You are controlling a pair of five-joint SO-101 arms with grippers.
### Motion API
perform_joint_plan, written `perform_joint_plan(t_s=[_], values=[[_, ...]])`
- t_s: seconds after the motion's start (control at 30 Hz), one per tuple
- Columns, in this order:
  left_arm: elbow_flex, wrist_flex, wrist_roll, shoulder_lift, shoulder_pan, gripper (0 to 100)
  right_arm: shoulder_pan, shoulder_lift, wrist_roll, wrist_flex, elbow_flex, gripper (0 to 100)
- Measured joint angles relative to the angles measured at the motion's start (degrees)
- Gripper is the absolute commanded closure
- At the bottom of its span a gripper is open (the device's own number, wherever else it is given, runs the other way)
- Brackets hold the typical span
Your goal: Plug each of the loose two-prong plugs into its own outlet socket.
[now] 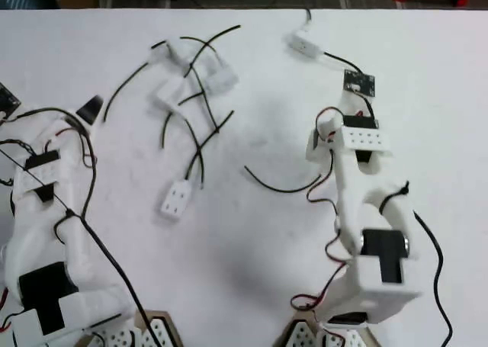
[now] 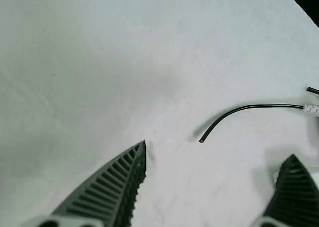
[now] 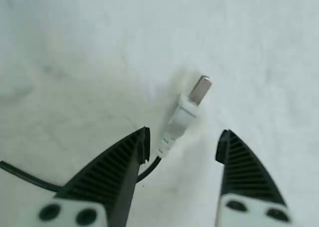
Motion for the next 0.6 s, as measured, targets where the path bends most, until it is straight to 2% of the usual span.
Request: perform_joint_plan(t_s=[0.1, 0.23, 0.4, 0.6], values=[[0.0, 0.0, 0.0, 0.0, 0.0, 61, 0.1, 4.5, 0.0, -4.5, 0.0, 88.8], [0.0, 0.0, 0.0, 0.0, 0.0, 61, 0.4, 6.6, 0.0, -4.9, -0.4, 98.1], [0.0, 0.0, 0.0, 0.0, 0.0, 61, -0.3, 6.7, 0.0, 1.8, -4.8, 97.9], [0.0, 0.0, 0.0, 0.0, 0.0, 61, -3.3, 6.7, 0.0, 14.7, -16.8, 97.9]])
